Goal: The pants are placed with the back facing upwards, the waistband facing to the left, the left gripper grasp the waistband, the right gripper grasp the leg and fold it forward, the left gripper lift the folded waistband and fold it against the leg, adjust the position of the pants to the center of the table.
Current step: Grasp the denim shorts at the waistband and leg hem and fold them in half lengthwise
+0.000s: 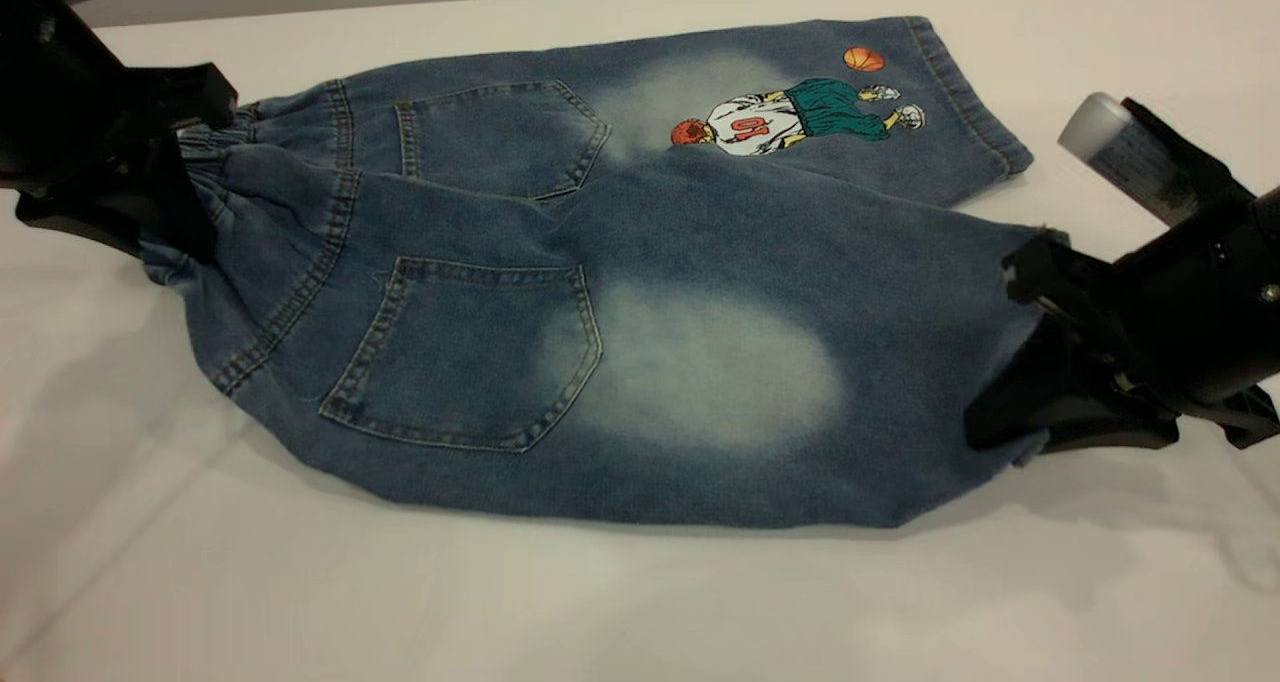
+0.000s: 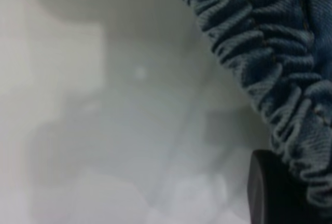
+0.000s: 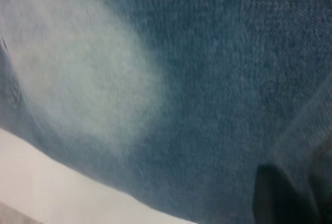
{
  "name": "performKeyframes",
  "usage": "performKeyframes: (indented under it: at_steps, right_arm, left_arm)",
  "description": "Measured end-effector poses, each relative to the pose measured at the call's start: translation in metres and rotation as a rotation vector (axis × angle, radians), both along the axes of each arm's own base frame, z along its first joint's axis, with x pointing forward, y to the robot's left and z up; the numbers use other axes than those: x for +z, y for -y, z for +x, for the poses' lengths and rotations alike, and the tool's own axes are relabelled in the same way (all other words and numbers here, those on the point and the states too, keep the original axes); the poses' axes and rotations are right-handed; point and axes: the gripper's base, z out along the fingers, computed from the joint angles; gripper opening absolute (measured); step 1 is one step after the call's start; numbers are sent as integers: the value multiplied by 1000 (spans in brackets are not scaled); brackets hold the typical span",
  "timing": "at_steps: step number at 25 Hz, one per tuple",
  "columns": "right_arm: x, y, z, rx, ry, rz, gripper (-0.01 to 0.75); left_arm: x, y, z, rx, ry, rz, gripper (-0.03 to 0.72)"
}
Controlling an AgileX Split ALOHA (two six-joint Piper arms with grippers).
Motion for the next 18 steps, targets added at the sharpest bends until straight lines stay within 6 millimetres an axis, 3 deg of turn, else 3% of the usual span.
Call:
performKeyframes:
  at_steps: [9, 18]
  right_arm:
    - [4, 4, -18, 76, -59, -51, 26]
    - [35, 8, -46, 115, -59, -60, 26]
  left_arm:
    - [-2, 0, -9, -35, -85, 6, 141]
    - [6, -2, -55, -26, -144, -10, 141]
